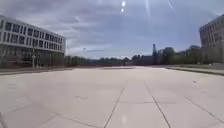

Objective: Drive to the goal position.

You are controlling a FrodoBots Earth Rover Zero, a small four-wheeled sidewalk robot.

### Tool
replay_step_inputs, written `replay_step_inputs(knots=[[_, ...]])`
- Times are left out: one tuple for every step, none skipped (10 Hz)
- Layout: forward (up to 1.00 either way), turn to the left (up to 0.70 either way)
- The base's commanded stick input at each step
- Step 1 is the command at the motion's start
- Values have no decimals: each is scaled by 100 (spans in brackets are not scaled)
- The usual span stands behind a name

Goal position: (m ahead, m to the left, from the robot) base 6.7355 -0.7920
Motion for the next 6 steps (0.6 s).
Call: replay_step_inputs(knots=[[50, 0], [50, 0], [50, 0], [50, 0], [50, 0], [50, 0]])
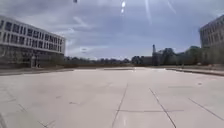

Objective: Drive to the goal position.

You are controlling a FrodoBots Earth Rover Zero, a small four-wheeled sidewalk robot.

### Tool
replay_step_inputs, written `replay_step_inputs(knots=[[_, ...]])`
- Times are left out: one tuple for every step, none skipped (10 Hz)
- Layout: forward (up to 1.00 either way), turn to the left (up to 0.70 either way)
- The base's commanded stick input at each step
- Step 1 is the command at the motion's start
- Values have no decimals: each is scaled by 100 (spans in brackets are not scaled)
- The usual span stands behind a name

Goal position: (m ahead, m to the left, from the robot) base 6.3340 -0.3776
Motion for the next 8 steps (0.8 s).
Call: replay_step_inputs(knots=[[50, 0], [50, 0], [50, 0], [50, 0], [50, 0], [50, 0], [50, 0], [50, 0]])
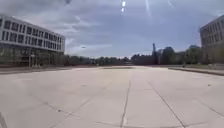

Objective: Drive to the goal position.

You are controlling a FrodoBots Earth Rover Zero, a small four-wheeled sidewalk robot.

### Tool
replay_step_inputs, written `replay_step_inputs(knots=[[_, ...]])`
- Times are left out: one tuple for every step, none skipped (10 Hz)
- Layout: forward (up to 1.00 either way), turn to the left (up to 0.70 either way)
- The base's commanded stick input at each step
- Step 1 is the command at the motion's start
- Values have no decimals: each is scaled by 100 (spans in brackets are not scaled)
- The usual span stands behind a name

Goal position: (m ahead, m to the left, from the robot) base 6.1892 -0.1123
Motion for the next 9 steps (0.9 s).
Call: replay_step_inputs(knots=[[50, 0], [50, 0], [50, 0], [50, 0], [50, 0], [50, 0], [50, 0], [50, 0], [50, 0]])
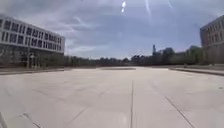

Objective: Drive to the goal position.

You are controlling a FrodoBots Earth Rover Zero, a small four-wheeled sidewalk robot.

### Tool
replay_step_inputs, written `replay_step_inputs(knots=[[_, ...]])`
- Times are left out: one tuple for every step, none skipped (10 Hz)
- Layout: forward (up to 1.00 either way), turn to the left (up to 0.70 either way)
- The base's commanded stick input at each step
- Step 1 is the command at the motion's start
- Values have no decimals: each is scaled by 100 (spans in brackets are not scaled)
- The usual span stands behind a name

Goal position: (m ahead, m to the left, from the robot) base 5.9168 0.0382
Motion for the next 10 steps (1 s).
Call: replay_step_inputs(knots=[[50, 0], [50, 0], [50, 0], [50, 0], [50, 0], [50, 0], [50, 0], [50, 0], [50, 0], [50, 0]])
